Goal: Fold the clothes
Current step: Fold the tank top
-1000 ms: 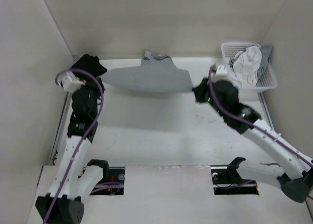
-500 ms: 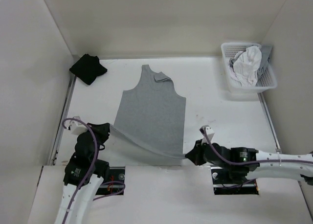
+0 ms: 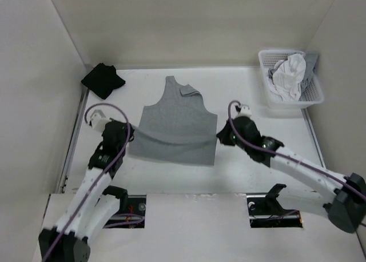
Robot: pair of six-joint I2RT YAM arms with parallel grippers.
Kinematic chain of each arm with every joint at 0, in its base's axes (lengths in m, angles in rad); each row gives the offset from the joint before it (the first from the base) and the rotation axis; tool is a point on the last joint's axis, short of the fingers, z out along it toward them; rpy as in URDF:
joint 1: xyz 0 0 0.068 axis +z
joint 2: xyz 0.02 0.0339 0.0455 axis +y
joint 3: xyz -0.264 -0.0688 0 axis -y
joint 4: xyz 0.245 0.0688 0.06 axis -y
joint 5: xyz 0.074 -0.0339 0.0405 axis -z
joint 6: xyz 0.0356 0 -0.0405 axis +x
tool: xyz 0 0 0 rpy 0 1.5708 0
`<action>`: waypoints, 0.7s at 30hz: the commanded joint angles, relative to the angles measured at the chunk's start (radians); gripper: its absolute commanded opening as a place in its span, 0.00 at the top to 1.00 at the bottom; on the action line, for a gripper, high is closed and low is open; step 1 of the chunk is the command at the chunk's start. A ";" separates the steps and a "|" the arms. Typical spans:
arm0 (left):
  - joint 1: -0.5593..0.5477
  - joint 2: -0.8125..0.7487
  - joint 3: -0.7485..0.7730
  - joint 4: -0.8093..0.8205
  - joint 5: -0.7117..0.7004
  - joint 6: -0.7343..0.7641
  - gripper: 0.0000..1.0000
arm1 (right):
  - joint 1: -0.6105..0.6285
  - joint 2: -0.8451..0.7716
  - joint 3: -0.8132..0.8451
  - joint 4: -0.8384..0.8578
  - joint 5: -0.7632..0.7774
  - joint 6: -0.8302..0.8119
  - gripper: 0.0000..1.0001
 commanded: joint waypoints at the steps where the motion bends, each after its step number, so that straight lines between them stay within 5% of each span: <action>1: 0.013 0.267 0.148 0.420 -0.061 0.057 0.99 | -0.186 0.164 0.172 0.245 -0.156 -0.171 1.00; 5: 0.043 0.635 0.377 0.569 -0.064 0.068 0.99 | -0.341 0.441 0.429 0.284 -0.261 -0.197 1.00; 11: 0.096 1.151 0.855 0.538 0.050 0.110 0.95 | -0.485 0.825 0.883 0.172 -0.332 -0.212 1.00; 13: 0.110 1.272 0.992 0.496 0.096 0.120 0.79 | -0.511 0.935 1.018 0.120 -0.332 -0.215 0.95; 14: 0.115 1.309 1.037 0.466 0.123 0.131 0.70 | -0.519 0.981 1.072 0.088 -0.338 -0.217 0.85; 17: 0.124 1.288 0.992 0.433 0.146 0.134 0.57 | -0.516 1.030 1.129 0.014 -0.312 -0.238 0.57; 21: 0.112 1.046 0.606 0.520 0.099 0.078 0.63 | -0.496 0.897 0.895 0.130 -0.270 -0.220 0.54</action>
